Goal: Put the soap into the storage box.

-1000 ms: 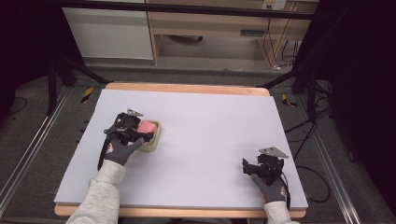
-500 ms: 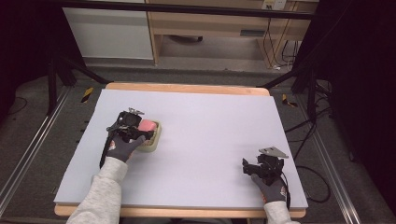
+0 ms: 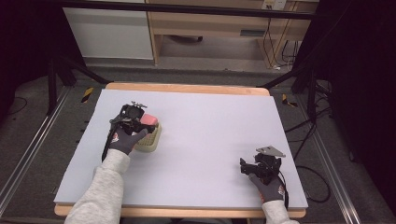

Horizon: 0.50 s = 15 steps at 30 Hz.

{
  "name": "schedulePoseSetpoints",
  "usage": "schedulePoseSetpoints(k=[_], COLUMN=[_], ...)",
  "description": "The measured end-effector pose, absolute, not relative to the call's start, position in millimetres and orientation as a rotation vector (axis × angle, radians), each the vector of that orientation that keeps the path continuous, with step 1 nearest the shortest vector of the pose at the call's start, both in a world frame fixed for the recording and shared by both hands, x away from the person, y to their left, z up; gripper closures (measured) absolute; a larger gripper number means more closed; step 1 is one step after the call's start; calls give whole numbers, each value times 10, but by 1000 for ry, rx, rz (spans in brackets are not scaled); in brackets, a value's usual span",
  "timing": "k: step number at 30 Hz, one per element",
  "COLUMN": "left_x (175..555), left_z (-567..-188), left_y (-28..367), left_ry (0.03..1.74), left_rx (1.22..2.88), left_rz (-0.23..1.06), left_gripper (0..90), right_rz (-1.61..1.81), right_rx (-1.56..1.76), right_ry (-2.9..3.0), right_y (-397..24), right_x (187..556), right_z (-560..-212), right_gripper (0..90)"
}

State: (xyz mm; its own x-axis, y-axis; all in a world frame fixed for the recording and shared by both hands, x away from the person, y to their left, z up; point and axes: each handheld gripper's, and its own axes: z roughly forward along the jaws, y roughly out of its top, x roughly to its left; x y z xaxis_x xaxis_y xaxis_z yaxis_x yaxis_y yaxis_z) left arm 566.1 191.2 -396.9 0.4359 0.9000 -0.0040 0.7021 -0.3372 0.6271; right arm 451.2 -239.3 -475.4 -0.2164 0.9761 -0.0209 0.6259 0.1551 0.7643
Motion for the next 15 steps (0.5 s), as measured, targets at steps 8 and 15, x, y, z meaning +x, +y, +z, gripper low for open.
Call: schedulePoseSetpoints(k=[8,15], left_x=[5725,5746], left_z=[-4112,-4235], left_y=[1846,1929], left_ry=[1364,1402], left_rx=[2167,2170], left_rz=[466,444], left_gripper=[374,374], right_rz=[863,862], right_rx=[1505,1506], right_ry=[1910,1906], right_y=[-2399,-2405], right_x=[4510,4508], right_z=[-4744,-4740], right_gripper=[65,65])
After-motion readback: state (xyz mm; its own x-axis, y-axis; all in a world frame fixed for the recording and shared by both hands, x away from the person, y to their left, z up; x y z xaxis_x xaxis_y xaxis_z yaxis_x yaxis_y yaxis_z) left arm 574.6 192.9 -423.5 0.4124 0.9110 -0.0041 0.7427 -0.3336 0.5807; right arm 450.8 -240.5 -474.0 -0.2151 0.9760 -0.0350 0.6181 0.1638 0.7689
